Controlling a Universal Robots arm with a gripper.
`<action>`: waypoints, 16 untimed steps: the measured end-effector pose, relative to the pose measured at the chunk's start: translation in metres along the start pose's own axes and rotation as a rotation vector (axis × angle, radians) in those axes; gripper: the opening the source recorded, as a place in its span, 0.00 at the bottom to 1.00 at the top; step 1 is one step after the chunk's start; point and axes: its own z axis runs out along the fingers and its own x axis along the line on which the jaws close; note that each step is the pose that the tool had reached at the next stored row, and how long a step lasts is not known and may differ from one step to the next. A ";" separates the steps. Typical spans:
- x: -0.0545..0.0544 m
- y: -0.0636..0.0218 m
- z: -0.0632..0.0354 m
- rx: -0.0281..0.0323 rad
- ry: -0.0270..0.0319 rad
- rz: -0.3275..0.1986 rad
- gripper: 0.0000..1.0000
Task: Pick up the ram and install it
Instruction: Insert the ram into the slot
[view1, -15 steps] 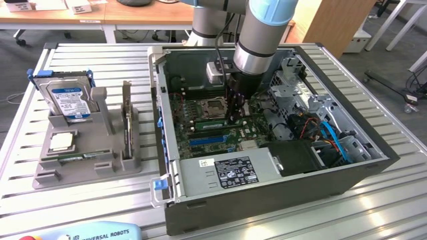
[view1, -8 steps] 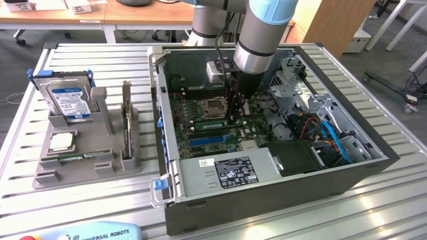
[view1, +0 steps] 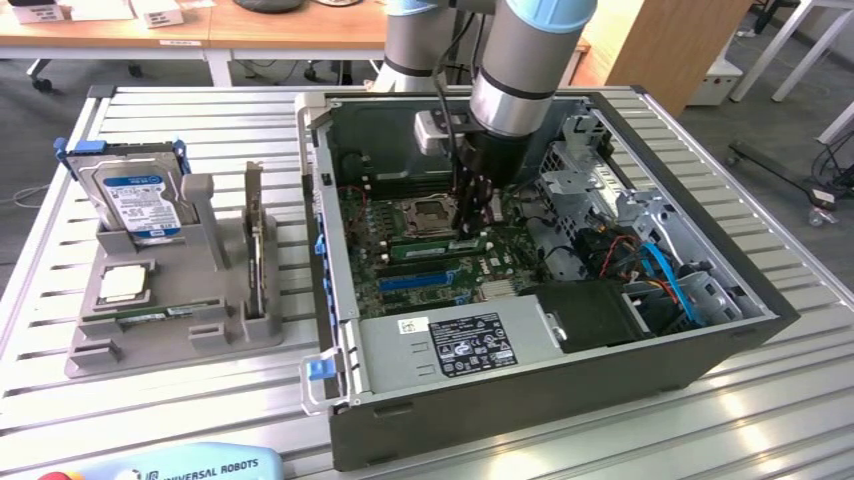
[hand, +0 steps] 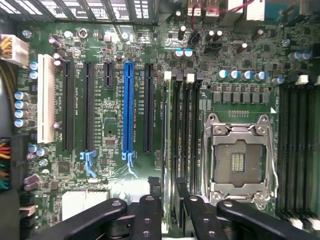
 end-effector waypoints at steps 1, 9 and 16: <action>0.000 0.0001 -0.0025 0.0000 -0.0001 0.000 0.25; -0.001 0.0012 -0.0256 0.0000 -0.0002 0.000 0.25; -0.001 0.0019 -0.0416 0.0000 0.0000 0.000 0.25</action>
